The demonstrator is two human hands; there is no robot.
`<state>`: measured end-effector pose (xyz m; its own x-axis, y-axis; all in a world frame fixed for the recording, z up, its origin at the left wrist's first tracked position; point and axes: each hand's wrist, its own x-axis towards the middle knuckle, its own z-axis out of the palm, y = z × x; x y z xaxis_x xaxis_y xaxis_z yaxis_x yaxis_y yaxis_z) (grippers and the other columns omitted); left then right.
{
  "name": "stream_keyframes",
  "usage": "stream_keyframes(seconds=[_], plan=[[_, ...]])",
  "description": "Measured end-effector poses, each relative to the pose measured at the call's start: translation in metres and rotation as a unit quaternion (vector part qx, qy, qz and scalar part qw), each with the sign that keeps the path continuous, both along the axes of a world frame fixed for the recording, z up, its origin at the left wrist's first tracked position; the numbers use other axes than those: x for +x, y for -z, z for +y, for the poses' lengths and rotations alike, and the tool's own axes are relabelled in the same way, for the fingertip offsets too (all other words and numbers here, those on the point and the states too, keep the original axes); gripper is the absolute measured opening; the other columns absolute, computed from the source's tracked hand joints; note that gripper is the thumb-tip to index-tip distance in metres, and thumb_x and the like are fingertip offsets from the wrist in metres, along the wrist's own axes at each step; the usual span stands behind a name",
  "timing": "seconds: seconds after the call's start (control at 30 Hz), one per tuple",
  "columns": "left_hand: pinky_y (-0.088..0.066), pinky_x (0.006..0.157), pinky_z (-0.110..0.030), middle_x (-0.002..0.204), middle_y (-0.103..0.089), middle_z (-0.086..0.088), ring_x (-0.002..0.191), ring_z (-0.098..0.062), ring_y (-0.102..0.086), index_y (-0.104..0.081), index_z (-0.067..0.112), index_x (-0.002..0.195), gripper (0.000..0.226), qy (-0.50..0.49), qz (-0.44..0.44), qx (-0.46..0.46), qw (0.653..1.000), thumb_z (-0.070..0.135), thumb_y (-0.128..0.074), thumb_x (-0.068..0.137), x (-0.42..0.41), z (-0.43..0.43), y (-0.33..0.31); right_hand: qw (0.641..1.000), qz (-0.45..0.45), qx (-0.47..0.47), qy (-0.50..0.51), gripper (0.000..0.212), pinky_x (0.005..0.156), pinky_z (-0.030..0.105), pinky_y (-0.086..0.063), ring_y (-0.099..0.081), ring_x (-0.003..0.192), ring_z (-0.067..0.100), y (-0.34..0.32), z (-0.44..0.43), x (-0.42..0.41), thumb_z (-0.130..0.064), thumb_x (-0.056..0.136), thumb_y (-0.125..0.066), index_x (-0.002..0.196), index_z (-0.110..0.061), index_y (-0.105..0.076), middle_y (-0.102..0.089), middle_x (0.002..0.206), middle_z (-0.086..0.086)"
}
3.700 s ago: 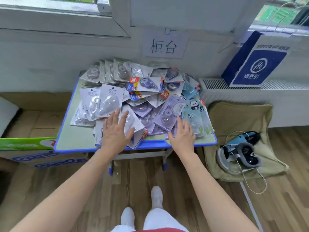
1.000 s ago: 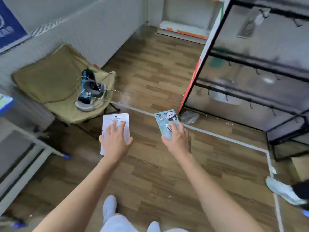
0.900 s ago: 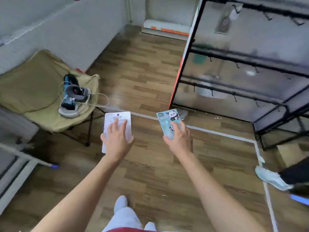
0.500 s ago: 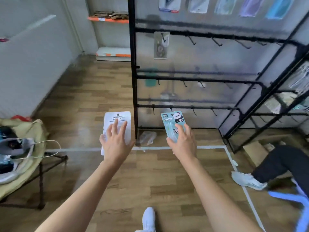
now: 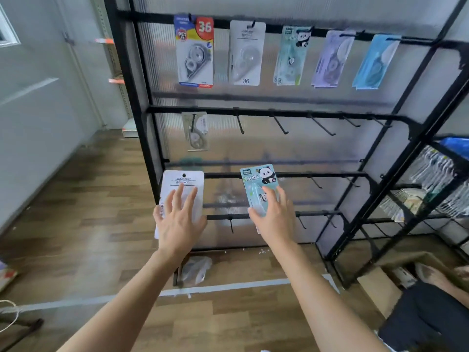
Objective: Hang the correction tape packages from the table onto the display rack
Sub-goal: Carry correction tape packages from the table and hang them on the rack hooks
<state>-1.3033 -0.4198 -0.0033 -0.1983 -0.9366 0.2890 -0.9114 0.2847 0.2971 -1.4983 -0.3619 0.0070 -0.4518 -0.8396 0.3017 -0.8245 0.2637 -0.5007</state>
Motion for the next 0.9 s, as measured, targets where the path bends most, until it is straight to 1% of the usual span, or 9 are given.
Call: stream_keyframes(seconds=[0.1,0.2,0.3,0.37,0.43,0.57,0.7,0.8,0.9], plan=[[-0.013,0.111,-0.049,0.158,-0.012,-0.001,0.144,-0.022,-0.01,-0.026,0.031,0.148,0.066,-0.007,-0.009,-0.02,1.0,0.041,-0.054,0.089,-0.041,-0.02,-0.004,1.0,0.007,-0.015,-0.016,0.062,0.099,0.038,-0.036,-0.037,0.126,0.03,-0.01,-0.026,-0.042,-0.039,0.084,-0.065,0.138,-0.019,-0.043,-0.03,0.148,0.008],[-0.011,0.112,-0.052,0.159,-0.01,-0.001,0.145,-0.022,-0.009,-0.025,0.031,0.149,0.067,-0.016,-0.004,-0.02,1.0,0.043,-0.054,0.089,-0.081,-0.039,-0.005,0.998,0.018,-0.036,-0.039,0.062,0.1,0.04,-0.038,-0.039,0.122,0.028,-0.02,-0.048,-0.085,-0.041,0.085,-0.063,0.138,-0.018,-0.042,-0.033,0.145,0.008],[-0.012,0.111,-0.054,0.158,-0.017,-0.005,0.144,-0.026,-0.015,-0.031,0.026,0.147,0.068,-0.023,0.009,-0.038,0.999,0.04,-0.06,0.087,-0.113,-0.049,-0.01,0.996,0.027,-0.061,-0.053,0.06,0.098,0.04,-0.041,-0.04,0.122,0.027,-0.027,-0.064,-0.121,-0.04,0.085,-0.064,0.137,-0.017,-0.044,-0.035,0.144,0.008],[-0.018,0.108,-0.058,0.154,-0.026,-0.01,0.141,-0.031,-0.023,-0.039,0.021,0.144,0.069,-0.027,0.02,-0.061,0.998,0.035,-0.067,0.083,-0.129,-0.055,-0.017,0.994,0.033,-0.08,-0.065,0.06,0.095,0.038,-0.042,-0.041,0.122,0.027,-0.032,-0.074,-0.14,-0.039,0.085,-0.065,0.136,-0.015,-0.045,-0.036,0.143,0.01],[-0.021,0.107,-0.058,0.153,-0.028,-0.012,0.14,-0.032,-0.025,-0.04,0.019,0.143,0.069,-0.028,0.021,-0.077,0.996,0.033,-0.069,0.082,-0.143,-0.063,-0.028,0.992,0.034,-0.097,-0.068,0.06,0.094,0.039,-0.042,-0.043,0.121,0.029,-0.037,-0.085,-0.155,-0.037,0.084,-0.067,0.135,-0.014,-0.047,-0.037,0.143,0.013],[-0.019,0.108,-0.056,0.154,-0.026,-0.012,0.14,-0.032,-0.024,-0.04,0.019,0.143,0.067,-0.018,0.033,-0.133,0.99,0.032,-0.066,0.083,-0.166,-0.087,-0.063,0.989,0.031,-0.123,-0.078,0.059,0.099,0.044,-0.041,-0.041,0.126,0.031,-0.048,-0.108,-0.172,-0.035,0.084,-0.068,0.134,-0.012,-0.048,-0.037,0.143,0.015],[-0.02,0.107,-0.058,0.153,-0.029,-0.014,0.14,-0.034,-0.027,-0.043,0.018,0.142,0.067,0.004,0.065,-0.201,0.977,0.027,-0.069,0.081,-0.188,-0.113,-0.112,0.984,0.031,-0.154,-0.082,0.058,0.098,0.044,-0.04,-0.041,0.125,0.033,-0.059,-0.132,-0.181,-0.033,0.083,-0.07,0.133,-0.012,-0.051,-0.04,0.142,0.017],[-0.026,0.104,-0.062,0.149,-0.034,-0.018,0.137,-0.038,-0.033,-0.048,0.015,0.138,0.065,0.021,0.077,-0.254,0.964,0.023,-0.072,0.078,-0.202,-0.134,-0.143,0.982,0.03,-0.174,-0.071,0.058,0.095,0.045,-0.042,-0.043,0.123,0.036,-0.065,-0.149,-0.184,-0.031,0.081,-0.073,0.131,-0.01,-0.053,-0.04,0.142,0.019],[-0.024,0.107,-0.06,0.152,-0.03,-0.014,0.139,-0.034,-0.03,-0.044,0.018,0.141,0.066,0.031,0.07,-0.272,0.959,0.032,-0.068,0.082,-0.211,-0.154,-0.166,0.979,0.029,-0.194,-0.06,0.057,0.093,0.049,-0.043,-0.046,0.122,0.041,-0.067,-0.164,-0.182,-0.028,0.077,-0.076,0.126,-0.008,-0.057,-0.043,0.139,0.023]])
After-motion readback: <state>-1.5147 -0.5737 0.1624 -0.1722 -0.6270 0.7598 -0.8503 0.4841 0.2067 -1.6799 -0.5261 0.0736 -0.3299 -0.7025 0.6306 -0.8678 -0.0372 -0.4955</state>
